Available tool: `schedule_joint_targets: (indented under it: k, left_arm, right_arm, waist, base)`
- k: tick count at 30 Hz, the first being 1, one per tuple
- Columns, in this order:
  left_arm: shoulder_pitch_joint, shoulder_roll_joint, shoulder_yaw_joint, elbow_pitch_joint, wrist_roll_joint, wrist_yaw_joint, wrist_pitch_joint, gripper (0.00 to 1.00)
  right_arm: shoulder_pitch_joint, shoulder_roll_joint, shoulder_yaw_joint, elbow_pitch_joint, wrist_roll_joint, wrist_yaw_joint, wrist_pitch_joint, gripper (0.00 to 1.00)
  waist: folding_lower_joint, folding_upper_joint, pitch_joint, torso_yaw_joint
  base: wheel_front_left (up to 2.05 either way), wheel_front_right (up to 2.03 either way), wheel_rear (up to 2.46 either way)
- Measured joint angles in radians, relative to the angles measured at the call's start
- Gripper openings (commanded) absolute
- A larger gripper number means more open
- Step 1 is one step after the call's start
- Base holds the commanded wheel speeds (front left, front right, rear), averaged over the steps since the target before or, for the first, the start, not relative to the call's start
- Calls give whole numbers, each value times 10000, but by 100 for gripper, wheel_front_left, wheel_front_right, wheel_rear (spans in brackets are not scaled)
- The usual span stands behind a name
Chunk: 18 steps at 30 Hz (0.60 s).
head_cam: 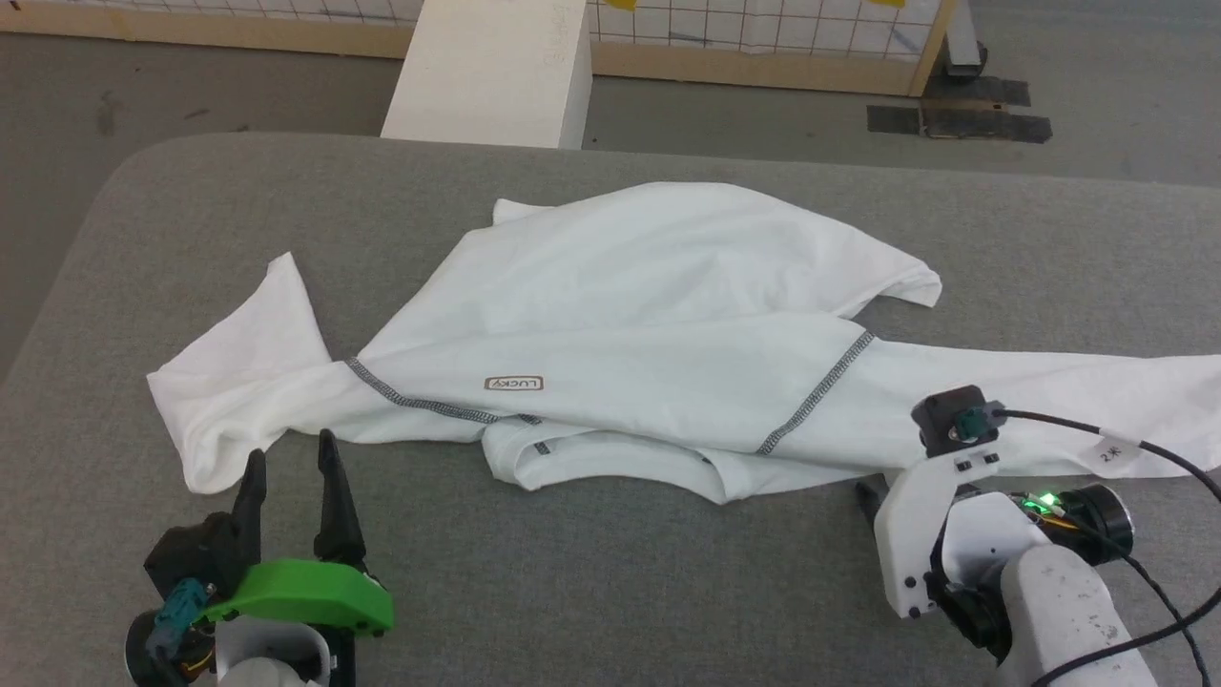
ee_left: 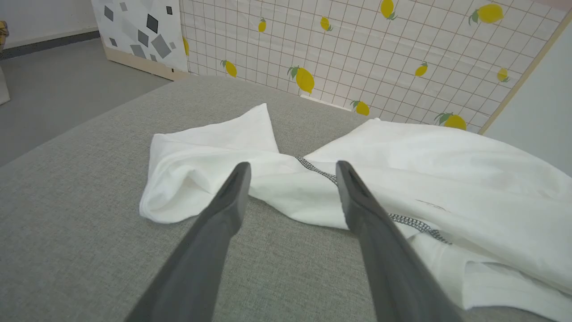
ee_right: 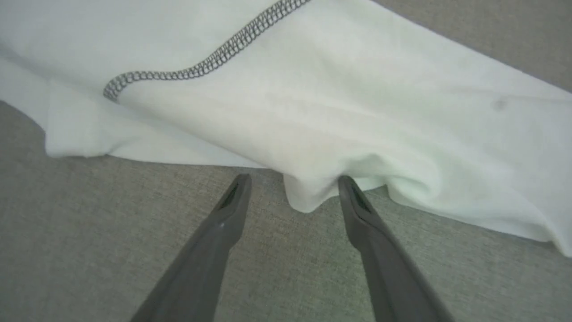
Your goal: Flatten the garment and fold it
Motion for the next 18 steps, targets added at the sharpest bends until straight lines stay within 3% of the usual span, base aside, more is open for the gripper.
schedule_joint_targets:
  k: [1, 2, 3, 4, 9, 18]
  left_arm:
    - [-21, -4, -8, 6, 0, -2, 0, 100]
    - [-45, -6, -4, 12, 0, -2, 0, 100]
    - [-79, -6, 0, 29, 0, -2, -2, 100]
    - [-90, -8, 2, 42, 0, -2, 0, 100]
    - [-82, -19, 56, 69, 0, 0, -2, 100]
    - [-58, -52, 104, 96, 0, 4, -2, 100]
  right_arm:
    - [-60, 6, -19, 226, -52, 0, -31, 100]
    - [-104, 10, -75, 391, -44, 0, -82, 66]
    - [-170, 0, -111, 522, -27, 0, -153, 22]
    - [-235, 2, -148, 575, 71, 0, -311, 0]
    - [-174, -86, -412, 424, 462, 0, -535, 0]
    - [1222, -1848, -2447, -1659, 1252, 2, 763, 0]
  waist:
    - [0, 0, 21, 51]
    - [0, 0, 35, 87]
    - [0, 0, 47, 131]
    - [0, 0, 50, 167]
    - [0, 0, -22, 141]
    - [0, 0, -225, -89]
  base:
    - [0, 0, 0]
    - [0, 0, 0]
    - [0, 0, 0]
    - [0, 0, 0]
    - [0, 0, 0]
    - [0, 0, 0]
